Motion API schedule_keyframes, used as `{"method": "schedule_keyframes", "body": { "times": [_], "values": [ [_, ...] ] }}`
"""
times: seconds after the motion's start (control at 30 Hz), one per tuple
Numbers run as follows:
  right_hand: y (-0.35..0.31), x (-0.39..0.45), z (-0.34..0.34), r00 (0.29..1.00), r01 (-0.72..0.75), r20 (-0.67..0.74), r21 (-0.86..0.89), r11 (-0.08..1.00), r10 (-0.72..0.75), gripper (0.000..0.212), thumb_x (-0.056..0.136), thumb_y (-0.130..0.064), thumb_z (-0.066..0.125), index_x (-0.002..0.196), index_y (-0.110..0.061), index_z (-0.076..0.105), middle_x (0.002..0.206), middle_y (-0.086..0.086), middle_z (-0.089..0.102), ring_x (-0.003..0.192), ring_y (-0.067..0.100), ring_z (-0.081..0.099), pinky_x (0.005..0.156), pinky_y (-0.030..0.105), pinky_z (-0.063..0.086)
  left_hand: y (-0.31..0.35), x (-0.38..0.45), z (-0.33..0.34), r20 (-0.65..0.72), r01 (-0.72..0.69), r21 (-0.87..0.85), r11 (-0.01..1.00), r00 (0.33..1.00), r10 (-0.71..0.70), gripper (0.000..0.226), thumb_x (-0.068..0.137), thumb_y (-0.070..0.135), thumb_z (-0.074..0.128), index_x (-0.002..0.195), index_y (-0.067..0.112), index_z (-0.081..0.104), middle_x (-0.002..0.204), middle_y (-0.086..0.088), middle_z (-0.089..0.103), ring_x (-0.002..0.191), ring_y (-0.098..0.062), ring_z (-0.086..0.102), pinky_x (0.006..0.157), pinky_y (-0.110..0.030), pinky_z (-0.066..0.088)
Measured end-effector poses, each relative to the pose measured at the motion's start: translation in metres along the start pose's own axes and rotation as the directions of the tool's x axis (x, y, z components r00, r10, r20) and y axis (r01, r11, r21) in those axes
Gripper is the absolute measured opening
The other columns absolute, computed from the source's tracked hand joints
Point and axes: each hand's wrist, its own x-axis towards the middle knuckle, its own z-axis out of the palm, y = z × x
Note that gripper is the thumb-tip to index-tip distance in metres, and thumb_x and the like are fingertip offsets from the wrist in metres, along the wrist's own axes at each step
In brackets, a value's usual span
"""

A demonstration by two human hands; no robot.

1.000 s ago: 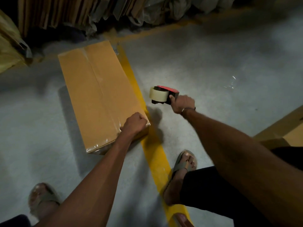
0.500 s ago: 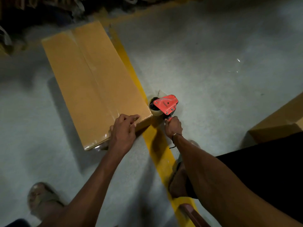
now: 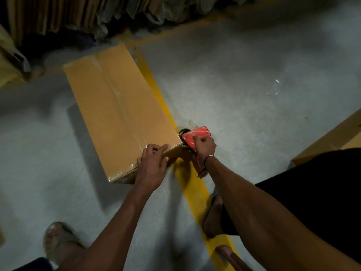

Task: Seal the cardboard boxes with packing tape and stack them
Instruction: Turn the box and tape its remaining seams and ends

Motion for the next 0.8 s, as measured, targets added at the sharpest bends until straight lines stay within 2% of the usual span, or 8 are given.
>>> {"method": "schedule_keyframes", "body": {
  "times": [0.07, 0.13, 0.23, 0.37, 0.5, 0.6, 0.7, 0.8],
  "values": [
    [-0.018, -0.012, 0.006, 0.960, -0.173, 0.261, 0.271, 0.947, 0.101, 0.025, 0.095, -0.035, 0.068, 0.091, -0.012, 0.073, 0.072, 0.003, 0.064, 0.059, 0.014, 0.058, 0.057, 0.027, 0.050, 0.004, -0.003, -0.002, 0.015, 0.006, 0.033, 0.999, 1.000, -0.007, 0.047, 0.104, 0.031, 0.056, 0.150, 0.035, 0.050, 0.129, 0.000, 0.045, 0.120, -0.022, 0.043, 0.090, -0.043, 0.033],
    [-0.029, -0.021, 0.012, 0.879, -0.301, 0.458, 0.321, 0.898, 0.131, 0.030, 0.100, -0.032, 0.062, 0.074, -0.018, 0.058, 0.060, 0.000, 0.046, 0.052, 0.010, 0.043, 0.057, 0.023, 0.047, 0.008, -0.005, -0.005, 0.029, 0.002, 0.050, 0.999, 1.000, -0.004, 0.048, 0.104, 0.029, 0.055, 0.151, 0.034, 0.048, 0.131, -0.001, 0.045, 0.121, -0.023, 0.043, 0.093, -0.044, 0.034],
    [-0.032, -0.022, 0.018, 0.862, -0.388, 0.469, 0.366, 0.846, 0.192, 0.018, 0.096, -0.015, 0.069, 0.081, -0.015, 0.058, 0.067, 0.001, 0.053, 0.060, 0.009, 0.049, 0.055, 0.019, 0.051, 0.010, -0.010, -0.007, 0.040, -0.009, 0.061, 0.998, 0.999, 0.007, 0.048, 0.105, 0.027, 0.054, 0.152, 0.033, 0.046, 0.132, -0.003, 0.045, 0.122, -0.024, 0.043, 0.095, -0.046, 0.036],
    [-0.020, -0.023, 0.021, 0.868, -0.403, 0.460, 0.434, 0.806, 0.186, 0.012, 0.098, -0.014, 0.068, 0.088, -0.012, 0.063, 0.080, 0.003, 0.061, 0.070, 0.012, 0.057, 0.053, 0.015, 0.054, 0.010, -0.014, -0.007, 0.038, -0.033, 0.058, 0.998, 0.999, 0.031, 0.049, 0.104, 0.025, 0.053, 0.151, 0.035, 0.045, 0.131, -0.001, 0.043, 0.120, -0.023, 0.042, 0.095, -0.046, 0.038],
    [-0.014, -0.018, 0.022, 0.991, -0.001, 0.133, 0.121, 0.993, -0.016, 0.018, 0.090, -0.006, 0.069, 0.078, -0.019, 0.072, 0.087, 0.004, 0.069, 0.093, 0.030, 0.071, 0.080, 0.036, 0.058, 0.003, -0.020, -0.005, 0.042, -0.094, 0.056, 0.994, 0.995, 0.092, 0.050, 0.102, 0.021, 0.055, 0.150, 0.035, 0.045, 0.131, 0.001, 0.042, 0.118, -0.021, 0.041, 0.093, -0.044, 0.040],
    [-0.033, -0.030, 0.012, 0.973, 0.212, -0.090, -0.022, 0.977, -0.214, 0.012, 0.090, -0.010, 0.064, 0.093, -0.014, 0.075, 0.093, 0.001, 0.074, 0.087, 0.018, 0.065, 0.077, 0.025, 0.048, -0.007, -0.025, -0.006, 0.036, -0.114, 0.042, 0.993, 0.993, 0.112, 0.050, 0.101, 0.017, 0.057, 0.148, 0.032, 0.048, 0.129, 0.001, 0.042, 0.116, -0.019, 0.041, 0.091, -0.041, 0.040],
    [-0.052, -0.039, 0.005, 0.865, 0.502, 0.045, -0.103, 0.859, -0.500, 0.008, 0.090, -0.014, 0.064, 0.094, -0.018, 0.071, 0.089, -0.004, 0.073, 0.083, 0.011, 0.065, 0.075, 0.022, 0.051, -0.016, -0.028, -0.011, 0.037, -0.110, 0.054, 0.992, 0.993, 0.108, 0.051, 0.099, 0.014, 0.059, 0.146, 0.031, 0.050, 0.129, 0.001, 0.045, 0.115, -0.020, 0.043, 0.091, -0.041, 0.042],
    [-0.064, -0.050, 0.008, 0.647, 0.746, 0.444, -0.199, 0.636, -0.620, 0.007, 0.087, -0.014, 0.069, 0.090, -0.019, 0.072, 0.081, -0.005, 0.071, 0.075, 0.010, 0.062, 0.070, 0.022, 0.048, -0.023, -0.032, -0.017, 0.049, -0.098, 0.088, 0.991, 0.994, 0.094, 0.052, 0.099, 0.014, 0.061, 0.148, 0.030, 0.050, 0.133, -0.001, 0.047, 0.118, -0.024, 0.045, 0.092, -0.045, 0.044]
  ]
}}
